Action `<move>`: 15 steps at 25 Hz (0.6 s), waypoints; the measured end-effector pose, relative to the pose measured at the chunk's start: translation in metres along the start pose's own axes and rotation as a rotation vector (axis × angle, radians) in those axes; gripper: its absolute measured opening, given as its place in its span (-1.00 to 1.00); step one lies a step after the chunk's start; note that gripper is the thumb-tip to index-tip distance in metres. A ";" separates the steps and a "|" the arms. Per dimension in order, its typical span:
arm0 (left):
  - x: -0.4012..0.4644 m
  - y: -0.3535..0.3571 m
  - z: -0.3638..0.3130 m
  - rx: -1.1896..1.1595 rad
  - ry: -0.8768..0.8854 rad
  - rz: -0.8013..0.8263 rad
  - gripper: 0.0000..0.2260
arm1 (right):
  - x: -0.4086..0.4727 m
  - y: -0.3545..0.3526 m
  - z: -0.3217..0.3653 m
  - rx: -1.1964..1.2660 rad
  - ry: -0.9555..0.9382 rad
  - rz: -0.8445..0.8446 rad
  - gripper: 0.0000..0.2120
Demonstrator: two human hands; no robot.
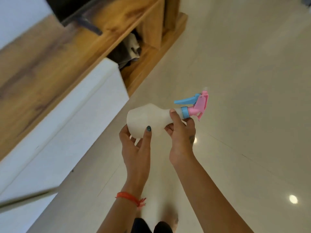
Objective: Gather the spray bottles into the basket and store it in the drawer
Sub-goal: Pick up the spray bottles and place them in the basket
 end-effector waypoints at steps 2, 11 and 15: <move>-0.009 -0.043 -0.004 -0.019 0.017 -0.079 -0.57 | -0.024 0.034 -0.016 -0.051 -0.023 0.080 -0.84; -0.043 -0.245 -0.023 -0.176 0.051 -0.302 -0.49 | -0.147 0.194 -0.097 -0.311 -0.143 0.336 -0.67; -0.060 -0.345 -0.036 -0.209 0.061 -0.391 -0.52 | -0.206 0.266 -0.135 -0.350 -0.191 0.522 -0.78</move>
Point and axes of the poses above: each hand's wrist, its own x-axis towards the middle knuckle, its own y-axis out of the palm, z = x × y, the point moved 2 cm from there along x, towards the middle knuckle, and after that the axes turned 11 degrees about z, right-handed, at the moved point
